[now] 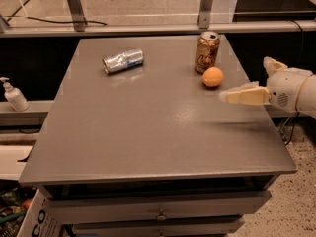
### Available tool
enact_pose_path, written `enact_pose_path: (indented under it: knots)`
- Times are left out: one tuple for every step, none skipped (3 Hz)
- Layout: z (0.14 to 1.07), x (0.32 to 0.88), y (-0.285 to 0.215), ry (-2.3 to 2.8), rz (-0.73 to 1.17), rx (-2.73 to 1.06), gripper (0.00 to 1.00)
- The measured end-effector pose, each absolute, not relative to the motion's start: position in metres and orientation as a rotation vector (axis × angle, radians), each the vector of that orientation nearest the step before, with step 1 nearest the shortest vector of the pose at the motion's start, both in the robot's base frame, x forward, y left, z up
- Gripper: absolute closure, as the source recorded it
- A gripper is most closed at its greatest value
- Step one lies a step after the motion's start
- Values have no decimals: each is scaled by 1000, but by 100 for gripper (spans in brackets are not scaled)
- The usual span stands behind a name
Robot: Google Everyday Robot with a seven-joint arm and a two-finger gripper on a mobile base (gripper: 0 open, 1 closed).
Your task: Move orange near orange can
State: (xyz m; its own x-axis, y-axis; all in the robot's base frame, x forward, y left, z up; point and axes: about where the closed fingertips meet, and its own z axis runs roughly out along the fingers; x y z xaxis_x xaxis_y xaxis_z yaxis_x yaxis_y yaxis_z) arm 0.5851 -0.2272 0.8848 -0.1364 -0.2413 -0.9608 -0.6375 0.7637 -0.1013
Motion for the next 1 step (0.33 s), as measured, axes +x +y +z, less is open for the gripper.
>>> enact_pose_path:
  knots:
    - [885, 585, -227, 1713, 395, -698, 0]
